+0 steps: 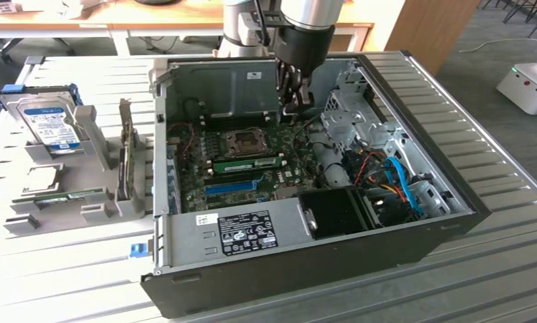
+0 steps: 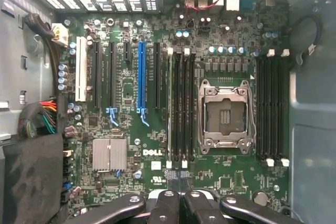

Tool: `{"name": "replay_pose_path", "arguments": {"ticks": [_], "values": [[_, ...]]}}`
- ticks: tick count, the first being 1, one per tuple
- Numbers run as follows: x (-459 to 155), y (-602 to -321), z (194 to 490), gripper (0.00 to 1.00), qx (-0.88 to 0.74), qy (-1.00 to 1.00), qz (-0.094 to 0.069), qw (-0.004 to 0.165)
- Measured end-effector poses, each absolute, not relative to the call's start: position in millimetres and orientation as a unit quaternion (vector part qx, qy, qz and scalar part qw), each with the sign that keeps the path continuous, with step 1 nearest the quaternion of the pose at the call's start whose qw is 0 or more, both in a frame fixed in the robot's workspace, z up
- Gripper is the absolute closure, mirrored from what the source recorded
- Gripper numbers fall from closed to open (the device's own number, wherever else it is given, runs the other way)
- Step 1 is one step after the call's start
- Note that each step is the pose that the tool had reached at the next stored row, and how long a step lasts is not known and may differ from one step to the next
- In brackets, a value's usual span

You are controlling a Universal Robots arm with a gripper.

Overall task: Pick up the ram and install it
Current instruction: 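Press down the ram until it locks into place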

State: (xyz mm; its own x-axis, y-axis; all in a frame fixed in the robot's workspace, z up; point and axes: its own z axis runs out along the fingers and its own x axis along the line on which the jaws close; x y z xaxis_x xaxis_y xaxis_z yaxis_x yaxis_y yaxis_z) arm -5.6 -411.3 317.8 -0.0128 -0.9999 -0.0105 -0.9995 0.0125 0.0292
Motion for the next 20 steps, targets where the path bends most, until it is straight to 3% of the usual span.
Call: {"name": "replay_pose_path", "arguments": {"ticks": [20], "values": [[-6,-411,293,0.89,0.703,-0.712,-0.014,0.006]]}}
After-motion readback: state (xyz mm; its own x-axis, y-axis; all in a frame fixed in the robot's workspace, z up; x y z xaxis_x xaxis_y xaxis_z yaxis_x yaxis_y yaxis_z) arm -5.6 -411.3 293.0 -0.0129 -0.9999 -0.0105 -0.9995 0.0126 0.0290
